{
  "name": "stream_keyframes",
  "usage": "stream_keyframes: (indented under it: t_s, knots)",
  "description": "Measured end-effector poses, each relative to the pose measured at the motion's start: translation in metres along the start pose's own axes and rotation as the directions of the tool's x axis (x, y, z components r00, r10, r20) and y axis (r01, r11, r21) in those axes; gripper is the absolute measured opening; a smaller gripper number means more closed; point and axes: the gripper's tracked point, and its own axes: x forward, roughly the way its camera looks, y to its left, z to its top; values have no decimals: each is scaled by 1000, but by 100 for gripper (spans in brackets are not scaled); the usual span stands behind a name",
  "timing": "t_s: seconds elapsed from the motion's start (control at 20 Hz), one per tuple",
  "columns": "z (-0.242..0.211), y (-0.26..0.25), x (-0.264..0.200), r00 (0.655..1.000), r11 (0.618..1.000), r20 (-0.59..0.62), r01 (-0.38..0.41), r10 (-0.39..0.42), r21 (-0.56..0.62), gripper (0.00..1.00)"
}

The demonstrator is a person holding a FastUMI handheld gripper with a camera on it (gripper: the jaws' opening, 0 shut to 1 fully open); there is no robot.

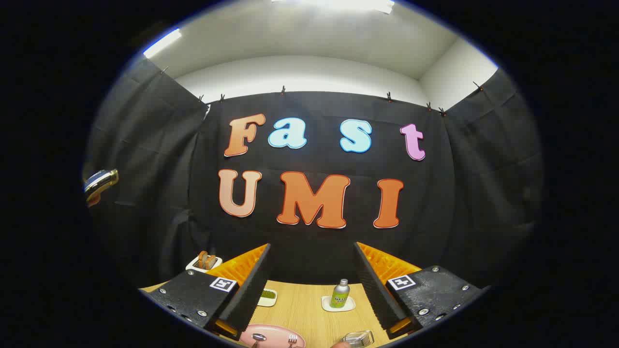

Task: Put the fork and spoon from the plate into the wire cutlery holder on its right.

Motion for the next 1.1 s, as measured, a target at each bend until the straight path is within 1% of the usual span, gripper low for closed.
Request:
stream_keyframes:
  t_s: [0.15,0.4,0.9,1.1]
  knots:
    - [-7,2,3,1000,1000,-16,-22,22,22,98]
    - [-8,1,7,999,999,-18,-38,38,32,98]
    - [-6,-1,8,999,999,-20,-47,47,21,98]
    - [-10,-1,9,998,998,-33,-50,51,34,98]
